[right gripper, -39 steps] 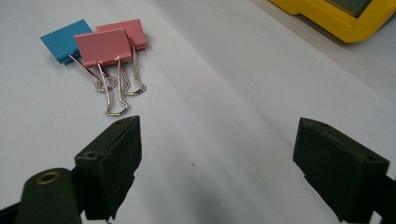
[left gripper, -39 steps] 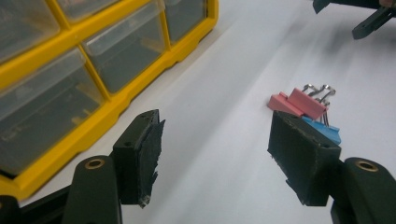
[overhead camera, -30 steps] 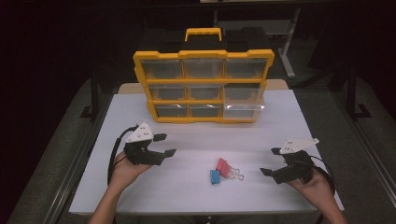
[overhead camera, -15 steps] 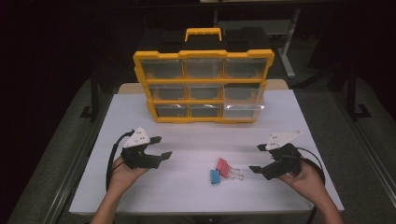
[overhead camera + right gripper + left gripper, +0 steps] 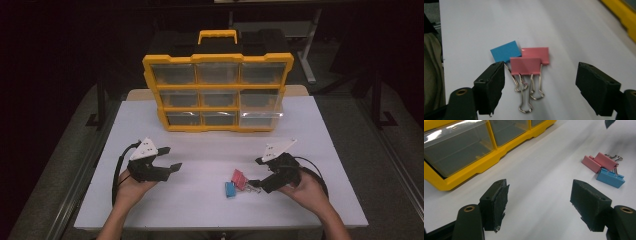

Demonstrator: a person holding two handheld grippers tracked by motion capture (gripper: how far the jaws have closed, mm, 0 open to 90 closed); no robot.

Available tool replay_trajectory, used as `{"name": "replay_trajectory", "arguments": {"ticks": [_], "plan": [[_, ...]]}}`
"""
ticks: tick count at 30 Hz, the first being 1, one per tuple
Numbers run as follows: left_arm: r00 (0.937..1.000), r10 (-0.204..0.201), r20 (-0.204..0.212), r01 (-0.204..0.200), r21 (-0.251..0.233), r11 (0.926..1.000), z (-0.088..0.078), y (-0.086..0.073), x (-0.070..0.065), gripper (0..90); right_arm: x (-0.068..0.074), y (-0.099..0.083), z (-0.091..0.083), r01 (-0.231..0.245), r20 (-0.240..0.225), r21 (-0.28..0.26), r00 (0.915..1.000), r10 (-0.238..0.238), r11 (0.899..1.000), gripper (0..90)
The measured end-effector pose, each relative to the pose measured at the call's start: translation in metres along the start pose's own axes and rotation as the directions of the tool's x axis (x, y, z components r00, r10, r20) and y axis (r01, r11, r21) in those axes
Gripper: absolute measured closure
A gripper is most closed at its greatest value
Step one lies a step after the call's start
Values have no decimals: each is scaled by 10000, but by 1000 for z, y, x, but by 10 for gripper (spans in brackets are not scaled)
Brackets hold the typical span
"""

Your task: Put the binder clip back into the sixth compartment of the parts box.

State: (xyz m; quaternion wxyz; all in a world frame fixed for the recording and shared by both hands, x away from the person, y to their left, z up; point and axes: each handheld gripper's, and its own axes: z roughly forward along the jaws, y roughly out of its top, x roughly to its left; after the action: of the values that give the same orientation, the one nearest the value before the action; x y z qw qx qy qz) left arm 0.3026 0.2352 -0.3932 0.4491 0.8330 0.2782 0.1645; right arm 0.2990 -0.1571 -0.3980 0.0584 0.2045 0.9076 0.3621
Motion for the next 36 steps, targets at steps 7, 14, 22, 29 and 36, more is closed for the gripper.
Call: {"name": "replay_trajectory", "arguments": {"ticks": [7,14,22,29,36], "plan": [[9999,113,44,-113,-60,9999,0,0,1,297,7,1,24,267,-83,618,9996,-262,9977,276],[10000,-59,33,60,-287,9996,-3,0,3,298,8,3,38,333,-254,663,9992,-317,9972,323],[9999,-111,-49,109,-249,9996,-6,-3,3,293,6,2,46,417,-409,789,9984,-386,9960,379],[9999,-117,-88,115,-281,9995,-8,-5,3,293,6,2,50,595,-440,893,9975,-557,9942,424],[9999,-114,-109,111,-278,9996,-7,-5,3,291,7,1,50,705,-335,940,9971,-676,9931,458]]}}
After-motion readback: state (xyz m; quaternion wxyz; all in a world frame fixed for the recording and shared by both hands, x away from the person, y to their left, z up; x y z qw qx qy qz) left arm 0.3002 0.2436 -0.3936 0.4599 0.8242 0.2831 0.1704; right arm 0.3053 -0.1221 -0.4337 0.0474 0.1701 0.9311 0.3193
